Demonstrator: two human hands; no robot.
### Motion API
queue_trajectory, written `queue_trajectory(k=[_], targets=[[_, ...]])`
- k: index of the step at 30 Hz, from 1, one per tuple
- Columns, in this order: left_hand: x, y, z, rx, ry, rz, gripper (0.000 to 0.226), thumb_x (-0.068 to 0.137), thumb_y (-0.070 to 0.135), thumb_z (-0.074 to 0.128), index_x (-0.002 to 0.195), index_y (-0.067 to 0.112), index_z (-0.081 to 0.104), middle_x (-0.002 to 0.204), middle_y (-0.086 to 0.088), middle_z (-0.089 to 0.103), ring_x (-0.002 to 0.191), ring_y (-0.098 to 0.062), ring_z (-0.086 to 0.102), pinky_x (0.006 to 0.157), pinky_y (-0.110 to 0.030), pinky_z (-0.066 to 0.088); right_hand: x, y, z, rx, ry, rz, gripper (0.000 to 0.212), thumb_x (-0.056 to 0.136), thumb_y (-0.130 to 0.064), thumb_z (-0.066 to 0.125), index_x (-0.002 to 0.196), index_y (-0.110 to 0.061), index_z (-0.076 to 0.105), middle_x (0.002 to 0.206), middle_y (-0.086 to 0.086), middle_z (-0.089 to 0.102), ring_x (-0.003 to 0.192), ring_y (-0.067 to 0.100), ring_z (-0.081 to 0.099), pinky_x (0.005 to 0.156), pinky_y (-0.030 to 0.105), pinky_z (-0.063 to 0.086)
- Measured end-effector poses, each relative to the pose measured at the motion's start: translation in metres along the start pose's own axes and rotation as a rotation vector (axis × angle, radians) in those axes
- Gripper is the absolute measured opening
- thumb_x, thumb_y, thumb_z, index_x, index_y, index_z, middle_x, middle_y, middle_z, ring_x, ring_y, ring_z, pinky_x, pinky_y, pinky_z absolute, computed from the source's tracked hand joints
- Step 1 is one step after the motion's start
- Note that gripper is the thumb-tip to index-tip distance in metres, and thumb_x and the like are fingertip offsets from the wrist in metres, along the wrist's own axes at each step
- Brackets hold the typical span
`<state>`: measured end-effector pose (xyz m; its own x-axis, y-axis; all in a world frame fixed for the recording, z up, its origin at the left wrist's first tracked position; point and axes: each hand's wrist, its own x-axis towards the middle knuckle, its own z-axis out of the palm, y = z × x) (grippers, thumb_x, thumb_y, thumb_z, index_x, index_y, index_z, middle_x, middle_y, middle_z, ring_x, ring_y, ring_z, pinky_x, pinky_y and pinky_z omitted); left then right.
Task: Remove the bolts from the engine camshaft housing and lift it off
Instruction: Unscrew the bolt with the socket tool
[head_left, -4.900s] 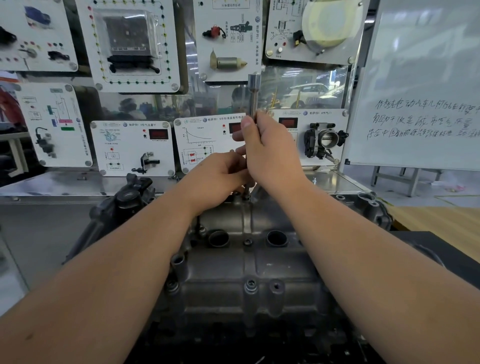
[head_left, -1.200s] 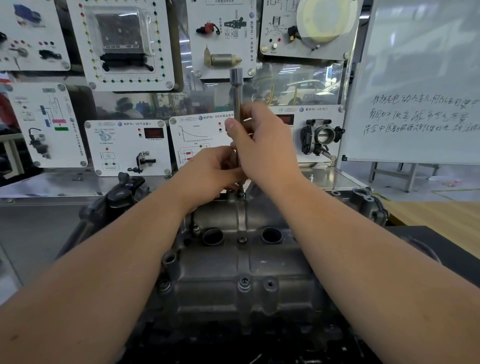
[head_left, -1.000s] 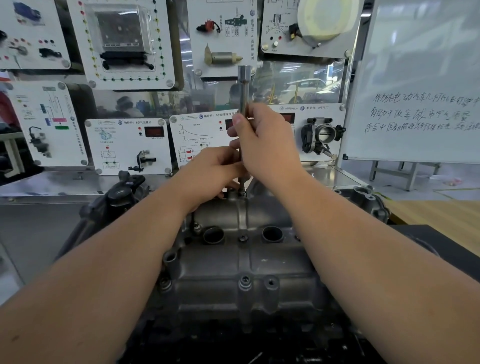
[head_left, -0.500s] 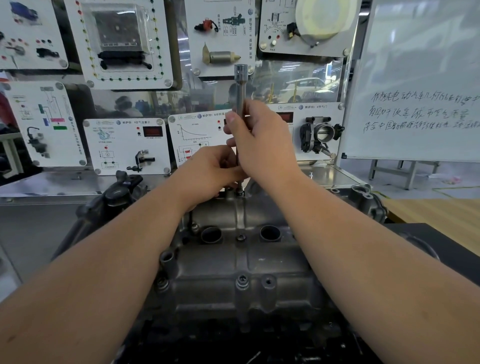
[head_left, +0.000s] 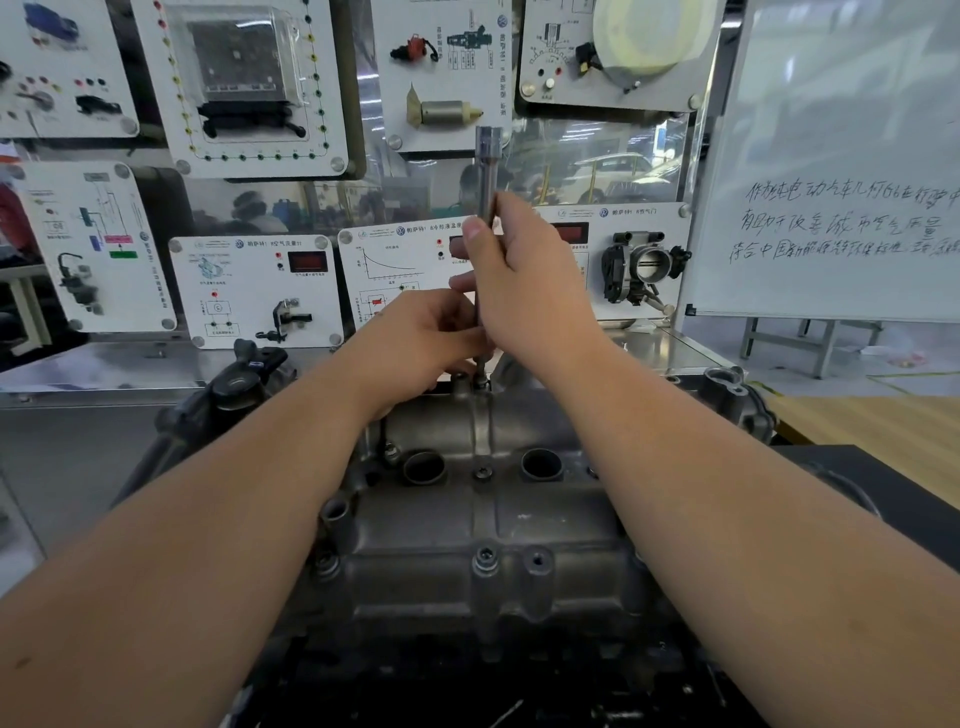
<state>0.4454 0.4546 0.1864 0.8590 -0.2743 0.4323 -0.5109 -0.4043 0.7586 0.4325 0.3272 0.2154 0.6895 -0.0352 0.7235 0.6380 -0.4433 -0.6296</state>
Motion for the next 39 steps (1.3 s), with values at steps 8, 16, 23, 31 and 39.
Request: queue_trajectory(k=[8, 16, 23, 31, 39], targets=[[0.002, -0.0008, -0.0013, 0.026, 0.001, 0.013, 0.024, 0.091, 0.014, 0.072, 0.105, -0.003, 0.064, 0.088, -0.018, 0.069, 0.074, -0.02, 0.069, 0.048, -0.011, 0.04, -0.0028, -0.0018, -0.0022, -0.031, 0.083, -0.048, 0.019, 0.098, -0.032, 0.061, 0.113, -0.021, 0.062, 0.087, -0.003, 0.071, 0.083, 0.016, 0.068, 0.076, 0.034, 0.054], [0.0011, 0.0005, 0.0004, 0.046, 0.0, -0.005, 0.028, 0.093, 0.024, 0.07, 0.109, 0.001, 0.066, 0.092, -0.019, 0.069, 0.078, -0.021, 0.072, 0.052, -0.015, 0.042, 0.0009, -0.0023, -0.0037, -0.11, 0.043, 0.007, 0.023, 0.1, -0.031, 0.055, 0.1, -0.008, 0.062, 0.089, 0.005, 0.072, 0.083, 0.025, 0.07, 0.075, 0.046, 0.057], [0.001, -0.0007, -0.0006, 0.002, -0.016, -0.031, 0.014, 0.099, 0.014, 0.063, 0.103, 0.006, 0.073, 0.085, -0.002, 0.077, 0.067, 0.0, 0.068, 0.048, -0.007, 0.041, 0.0004, -0.0017, -0.0022, -0.097, -0.003, 0.003, 0.025, 0.105, -0.03, 0.047, 0.099, -0.01, 0.06, 0.087, 0.001, 0.073, 0.068, 0.007, 0.071, 0.066, 0.044, 0.06], [0.0012, 0.0039, -0.0017, 0.035, -0.034, 0.018, 0.046, 0.085, 0.028, 0.077, 0.109, -0.009, 0.064, 0.1, -0.027, 0.07, 0.096, -0.043, 0.068, 0.092, -0.059, 0.054, -0.003, -0.0032, -0.0036, -0.09, 0.046, -0.049, 0.02, 0.098, -0.033, 0.06, 0.106, -0.015, 0.062, 0.085, 0.002, 0.07, 0.083, 0.021, 0.069, 0.077, 0.042, 0.055], [0.0041, -0.0015, 0.0013, -0.006, -0.021, -0.001, 0.019, 0.097, 0.017, 0.065, 0.104, 0.001, 0.07, 0.098, -0.017, 0.073, 0.081, -0.018, 0.073, 0.067, -0.017, 0.051, 0.0013, -0.0021, -0.0036, -0.124, 0.0, -0.008, 0.023, 0.105, -0.029, 0.047, 0.092, -0.013, 0.056, 0.088, -0.005, 0.073, 0.08, 0.018, 0.07, 0.076, 0.042, 0.057]])
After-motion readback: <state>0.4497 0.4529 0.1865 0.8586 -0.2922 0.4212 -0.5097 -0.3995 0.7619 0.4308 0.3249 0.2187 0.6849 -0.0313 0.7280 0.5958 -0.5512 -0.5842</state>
